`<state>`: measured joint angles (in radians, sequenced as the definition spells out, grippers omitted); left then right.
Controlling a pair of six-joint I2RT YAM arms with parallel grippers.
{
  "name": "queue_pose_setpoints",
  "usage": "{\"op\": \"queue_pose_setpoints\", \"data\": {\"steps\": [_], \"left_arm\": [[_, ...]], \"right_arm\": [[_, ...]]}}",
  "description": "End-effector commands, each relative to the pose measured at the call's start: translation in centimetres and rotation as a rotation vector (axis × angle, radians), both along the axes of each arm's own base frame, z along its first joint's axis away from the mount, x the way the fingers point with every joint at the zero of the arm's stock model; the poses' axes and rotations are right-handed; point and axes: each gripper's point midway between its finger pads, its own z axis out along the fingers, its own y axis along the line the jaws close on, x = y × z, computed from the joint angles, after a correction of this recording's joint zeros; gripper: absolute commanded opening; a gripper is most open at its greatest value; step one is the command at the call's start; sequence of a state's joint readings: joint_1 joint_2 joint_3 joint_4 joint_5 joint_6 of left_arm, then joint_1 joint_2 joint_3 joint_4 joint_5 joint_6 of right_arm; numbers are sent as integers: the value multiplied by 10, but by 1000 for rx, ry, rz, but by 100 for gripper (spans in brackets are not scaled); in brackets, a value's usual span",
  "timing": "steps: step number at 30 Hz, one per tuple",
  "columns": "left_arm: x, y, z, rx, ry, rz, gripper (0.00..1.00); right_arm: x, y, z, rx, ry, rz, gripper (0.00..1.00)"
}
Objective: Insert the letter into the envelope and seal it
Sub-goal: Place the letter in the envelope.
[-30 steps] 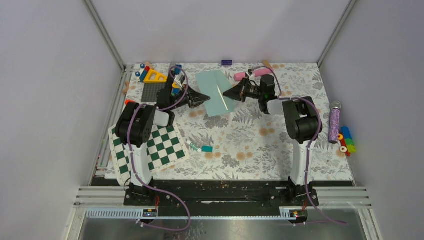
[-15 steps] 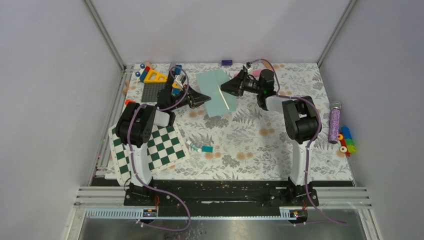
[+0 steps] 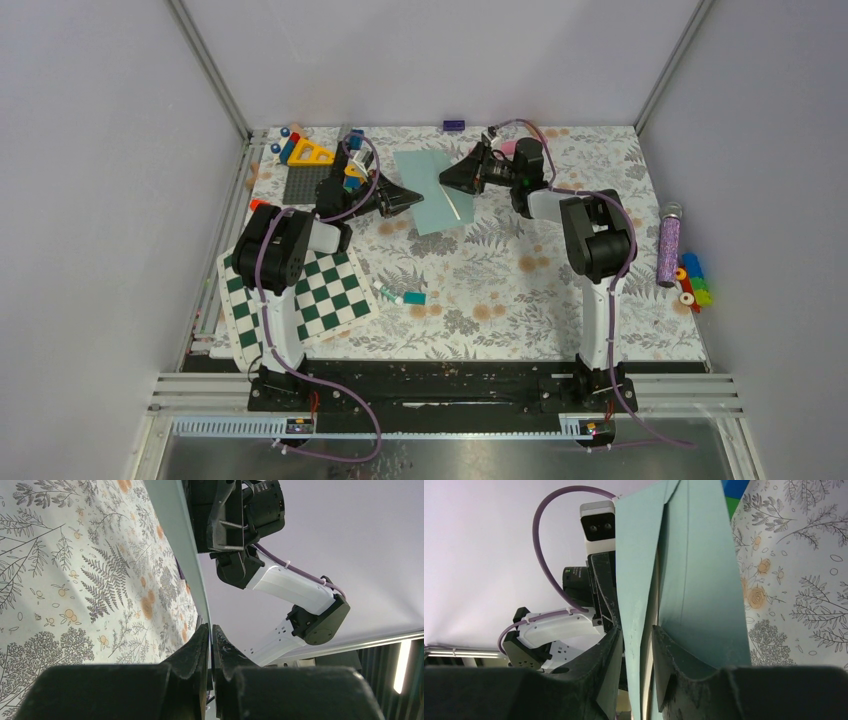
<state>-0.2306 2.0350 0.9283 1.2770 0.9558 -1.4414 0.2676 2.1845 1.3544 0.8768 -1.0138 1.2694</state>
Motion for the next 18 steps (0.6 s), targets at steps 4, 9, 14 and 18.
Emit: {"op": "queue_pose_setpoints", "data": {"steps": [4,9,14,18], "left_arm": [[-6,-1,25,-25,-107,-13,5],[-6,-1,24,-25,-107,-12,5],[-6,-1,23,-24,-107,-14,5],[-6,-1,21,-25,-102,-14,5]], "right_arm": [[-4,-2,15,4,-71,14,36],[-5,-4,15,-9,-69,11,36],[-6,-7,17,-24,-71,18,35],[-16,1,18,0,-43,71,33]]}}
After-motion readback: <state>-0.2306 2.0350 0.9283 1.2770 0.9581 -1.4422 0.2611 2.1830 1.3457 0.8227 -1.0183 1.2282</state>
